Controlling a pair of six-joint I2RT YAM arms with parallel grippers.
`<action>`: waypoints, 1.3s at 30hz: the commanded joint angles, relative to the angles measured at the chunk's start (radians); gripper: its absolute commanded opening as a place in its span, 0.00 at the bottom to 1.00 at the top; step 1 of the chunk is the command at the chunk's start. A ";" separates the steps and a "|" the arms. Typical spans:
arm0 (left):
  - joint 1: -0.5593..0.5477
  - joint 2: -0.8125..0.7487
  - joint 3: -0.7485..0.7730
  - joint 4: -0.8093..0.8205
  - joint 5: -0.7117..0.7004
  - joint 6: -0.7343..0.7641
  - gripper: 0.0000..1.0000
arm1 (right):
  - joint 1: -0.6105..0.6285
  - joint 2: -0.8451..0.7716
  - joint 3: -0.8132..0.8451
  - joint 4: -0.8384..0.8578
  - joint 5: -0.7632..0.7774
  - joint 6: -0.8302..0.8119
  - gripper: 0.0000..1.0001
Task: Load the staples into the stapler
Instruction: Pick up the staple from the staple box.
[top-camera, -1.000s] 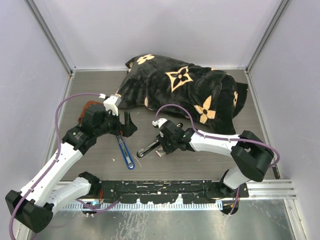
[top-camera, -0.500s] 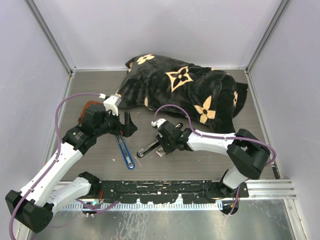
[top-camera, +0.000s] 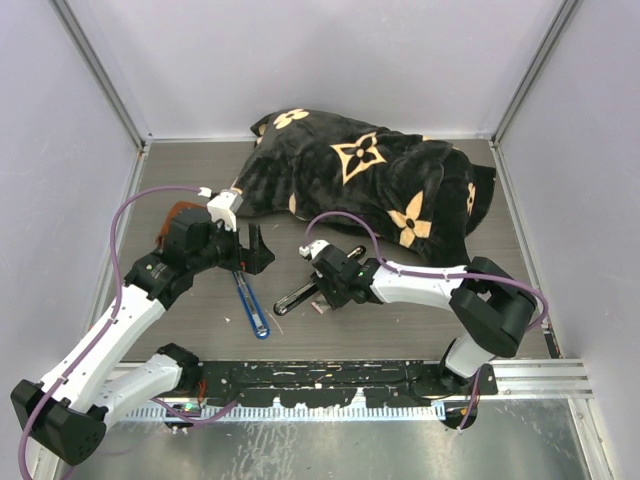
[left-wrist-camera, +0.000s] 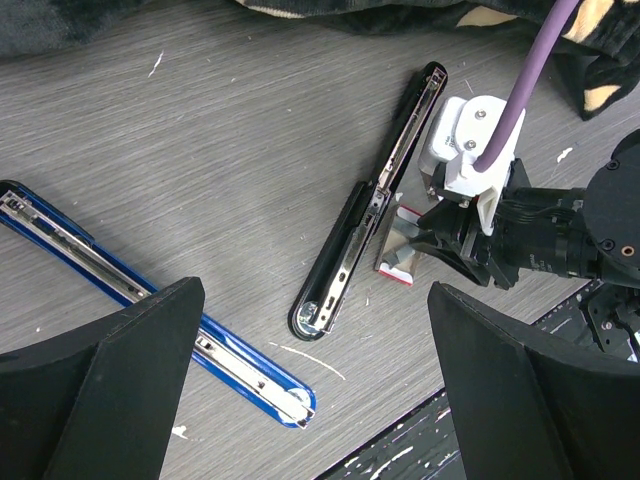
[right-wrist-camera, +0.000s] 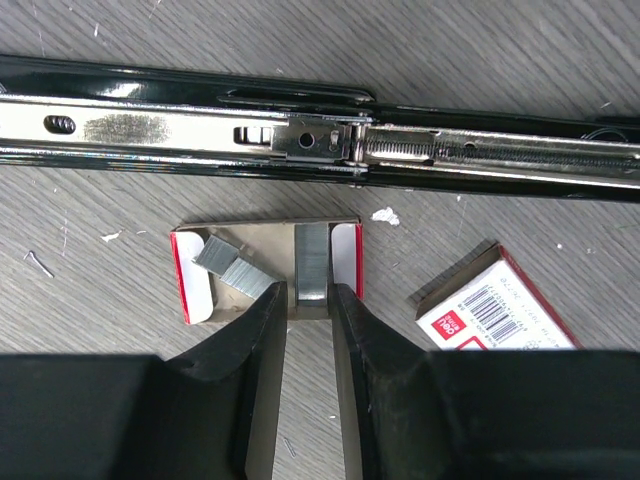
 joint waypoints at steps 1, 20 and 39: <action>0.005 -0.003 0.025 0.029 0.003 0.012 0.97 | 0.013 0.031 0.033 0.000 0.052 -0.014 0.30; 0.005 -0.010 0.023 0.027 0.001 0.013 0.97 | 0.019 0.067 0.050 -0.015 0.046 0.002 0.25; 0.005 -0.058 -0.110 0.222 0.165 -0.103 0.97 | -0.141 -0.171 0.095 -0.030 -0.290 0.029 0.16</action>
